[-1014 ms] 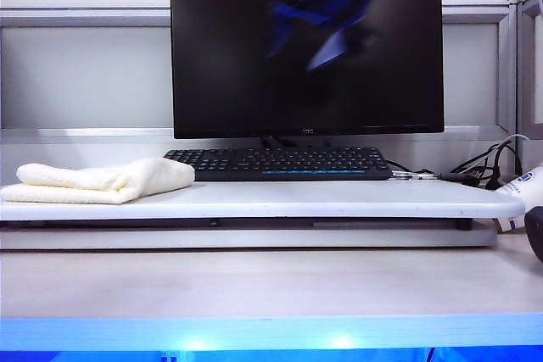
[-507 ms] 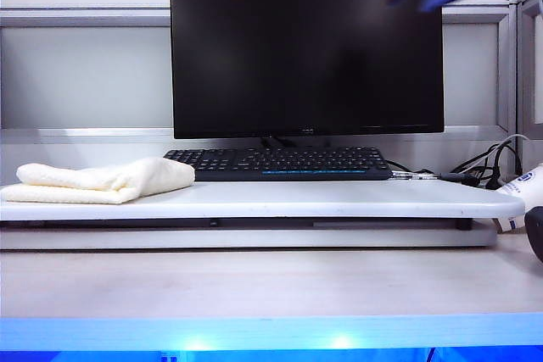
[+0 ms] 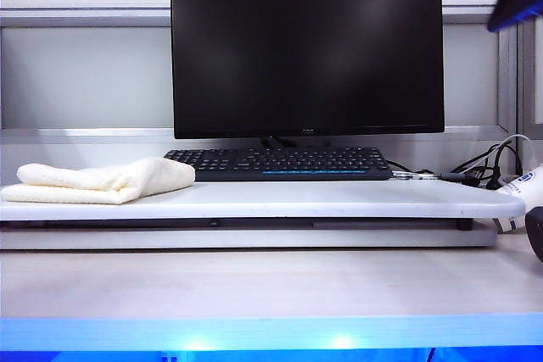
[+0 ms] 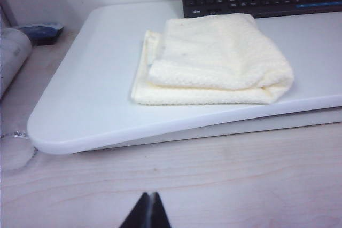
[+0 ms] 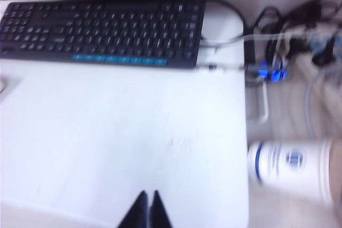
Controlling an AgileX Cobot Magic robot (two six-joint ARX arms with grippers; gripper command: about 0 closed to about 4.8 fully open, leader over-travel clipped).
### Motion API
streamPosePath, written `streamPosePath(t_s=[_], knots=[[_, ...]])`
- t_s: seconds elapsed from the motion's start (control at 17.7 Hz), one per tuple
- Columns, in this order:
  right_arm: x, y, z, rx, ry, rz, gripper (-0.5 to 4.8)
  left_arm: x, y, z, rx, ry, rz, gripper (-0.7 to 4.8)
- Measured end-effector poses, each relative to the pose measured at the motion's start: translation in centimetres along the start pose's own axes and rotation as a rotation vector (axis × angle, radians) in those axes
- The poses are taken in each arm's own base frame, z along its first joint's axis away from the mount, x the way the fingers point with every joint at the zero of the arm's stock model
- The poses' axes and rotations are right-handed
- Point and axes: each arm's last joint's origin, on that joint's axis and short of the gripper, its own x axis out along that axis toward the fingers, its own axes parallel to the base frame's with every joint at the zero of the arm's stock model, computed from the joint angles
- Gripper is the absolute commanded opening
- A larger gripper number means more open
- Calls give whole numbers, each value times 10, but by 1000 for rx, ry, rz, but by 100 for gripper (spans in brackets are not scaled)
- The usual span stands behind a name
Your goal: Wipe the tabletop with a clean cloth to remove dust and stains.
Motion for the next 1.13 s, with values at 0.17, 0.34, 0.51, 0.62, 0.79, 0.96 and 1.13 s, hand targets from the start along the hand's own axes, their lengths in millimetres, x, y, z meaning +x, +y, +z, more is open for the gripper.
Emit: streamPosePath(t_s=[0.17, 0.34, 0.51, 0.62, 0.79, 0.96, 1.13], knots=[[-16, -5, -21, 36, -50, -44, -8, 0, 0, 0, 1, 1, 0, -6], [-29, -12, -52, 74, -49, -89, -8, 0, 0, 0, 1, 1, 0, -6], [-45, -20, -91, 134, -67, -125, -8, 0, 0, 0, 1, 2, 0, -6], [-54, -19, -121, 173, -91, -80, -8, 0, 0, 0, 1, 3, 0, -6], [-59, -20, -148, 189, -69, -69, -8, 0, 0, 0, 1, 3, 0, -6], [-64, -21, -169, 202, -45, -78, -8, 0, 0, 0, 1, 3, 0, -6], [-68, -22, -184, 202, -66, -89, -8, 0, 0, 0, 1, 3, 0, -6]])
